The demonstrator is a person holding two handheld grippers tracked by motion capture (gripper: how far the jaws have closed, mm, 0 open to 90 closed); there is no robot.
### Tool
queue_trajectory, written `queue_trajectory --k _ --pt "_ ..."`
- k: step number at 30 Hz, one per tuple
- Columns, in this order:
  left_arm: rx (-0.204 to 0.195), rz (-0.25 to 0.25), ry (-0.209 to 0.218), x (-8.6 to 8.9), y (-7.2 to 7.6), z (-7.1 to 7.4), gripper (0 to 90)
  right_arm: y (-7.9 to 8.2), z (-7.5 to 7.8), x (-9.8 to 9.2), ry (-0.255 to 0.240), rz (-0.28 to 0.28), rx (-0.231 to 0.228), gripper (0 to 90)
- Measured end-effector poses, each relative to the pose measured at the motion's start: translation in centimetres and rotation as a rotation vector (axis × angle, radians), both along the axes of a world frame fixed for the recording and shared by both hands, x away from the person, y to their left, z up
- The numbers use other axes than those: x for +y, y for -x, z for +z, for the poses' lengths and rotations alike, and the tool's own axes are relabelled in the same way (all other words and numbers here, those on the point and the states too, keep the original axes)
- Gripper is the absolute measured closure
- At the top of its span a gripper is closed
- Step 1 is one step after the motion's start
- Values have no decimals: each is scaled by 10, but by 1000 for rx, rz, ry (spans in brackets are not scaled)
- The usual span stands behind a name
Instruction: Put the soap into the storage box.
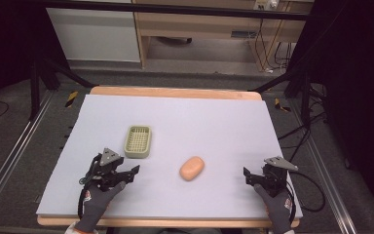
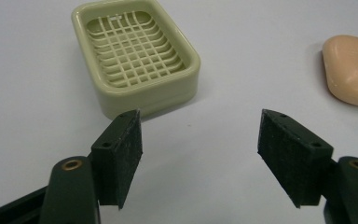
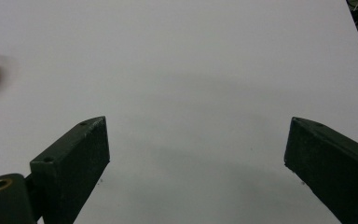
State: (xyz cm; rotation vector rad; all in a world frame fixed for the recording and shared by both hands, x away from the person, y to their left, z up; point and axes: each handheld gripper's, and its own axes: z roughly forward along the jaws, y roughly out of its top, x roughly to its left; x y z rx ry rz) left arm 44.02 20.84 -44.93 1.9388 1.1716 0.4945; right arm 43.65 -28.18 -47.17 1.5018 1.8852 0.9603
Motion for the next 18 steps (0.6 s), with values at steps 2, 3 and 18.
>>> queue_trajectory --k 2,3,18 --pt "-1 -6 0 -2 0 0 297 0 0 0 1 1 2 69" --pt "-1 -9 -1 -3 0 0 296 0 0 0 1 0 2 69" --pt "-9 -40 -9 -17 -1 3 284 -1 0 2 3 0 1 69"
